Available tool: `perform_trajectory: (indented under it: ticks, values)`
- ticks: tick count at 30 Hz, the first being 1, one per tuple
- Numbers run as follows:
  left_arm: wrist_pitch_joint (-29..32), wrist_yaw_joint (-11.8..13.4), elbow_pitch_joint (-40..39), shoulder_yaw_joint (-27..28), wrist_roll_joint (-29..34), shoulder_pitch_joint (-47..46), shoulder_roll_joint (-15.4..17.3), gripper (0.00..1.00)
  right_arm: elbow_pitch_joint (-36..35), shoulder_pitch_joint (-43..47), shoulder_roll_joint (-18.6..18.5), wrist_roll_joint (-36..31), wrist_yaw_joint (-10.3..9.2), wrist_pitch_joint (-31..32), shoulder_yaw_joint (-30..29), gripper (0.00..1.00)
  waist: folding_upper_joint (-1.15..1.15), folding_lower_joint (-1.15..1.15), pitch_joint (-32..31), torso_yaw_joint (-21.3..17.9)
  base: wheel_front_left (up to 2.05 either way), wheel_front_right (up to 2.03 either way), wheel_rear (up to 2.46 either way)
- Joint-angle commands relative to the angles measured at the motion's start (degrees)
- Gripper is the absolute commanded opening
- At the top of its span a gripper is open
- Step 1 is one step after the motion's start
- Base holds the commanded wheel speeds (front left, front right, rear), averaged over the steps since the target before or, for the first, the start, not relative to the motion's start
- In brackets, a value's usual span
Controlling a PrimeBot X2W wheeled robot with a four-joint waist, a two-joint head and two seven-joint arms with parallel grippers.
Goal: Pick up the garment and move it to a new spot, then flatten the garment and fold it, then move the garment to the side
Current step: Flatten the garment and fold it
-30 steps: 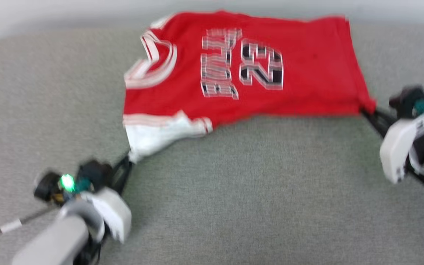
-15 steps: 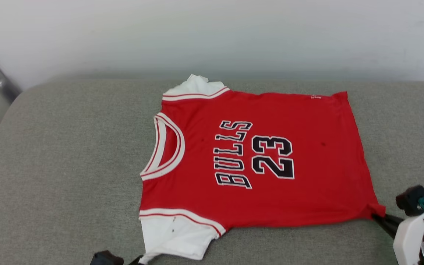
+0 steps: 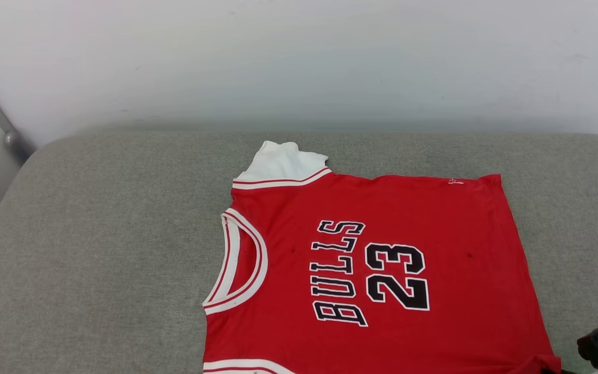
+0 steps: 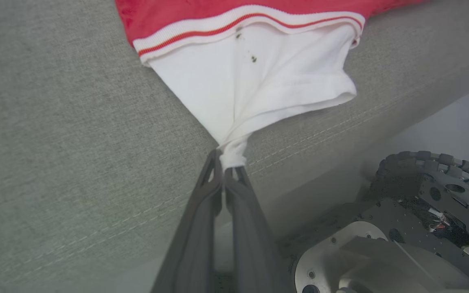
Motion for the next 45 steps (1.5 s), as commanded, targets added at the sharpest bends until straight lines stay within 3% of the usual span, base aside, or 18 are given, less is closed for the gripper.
perform_trajectory:
  ticks: [1,9,17,25,36,45]
  values:
    - [0.2,0.3,-0.3,0.0,0.0,0.4,0.2,0.00,-0.3,1.3,-0.2,-0.5,-0.07,0.4,-1.0,0.00,0.00,0.01,0.0,0.0,0.00,0.00,0.00]
    - [-0.2,-0.5,0.3,1.3,1.9,-4.3,0.4,0.00,-2.7,1.9,1.7,-2.8,-0.07,2.3,-7.9,0.00,0.00,0.01,0.0,-0.1,0.00,0.00,0.00]
    - [0.3,-4.5,4.1,3.5,5.1,-15.0,-0.3,0.00,-5.0,-0.5,3.5,-5.3,-0.07,4.8,-13.4,0.00,0.00,0.01,1.4,-0.8,0.00,0.00,0.00]
    - [0.8,-9.7,10.3,4.7,8.2,-26.8,-2.3,0.00,-7.3,-4.8,4.3,-7.2,-0.07,7.1,-16.2,0.00,0.00,0.01,6.9,-2.5,0.00,0.00,0.00]
    - [1.8,-14.8,21.0,5.0,10.6,-39.1,-6.2,0.00,-5.5,-12.8,6.0,-8.1,-0.07,9.5,-14.4,0.00,0.00,0.01,15.4,-4.0,0.00,0.00,0.00]
    - [2.2,-18.5,31.9,2.8,11.0,-41.3,-9.6,0.00,-0.8,-17.0,7.5,-7.2,-0.07,10.7,-9.1,0.00,0.00,0.01,18.4,-4.2,0.00,0.00,0.00]
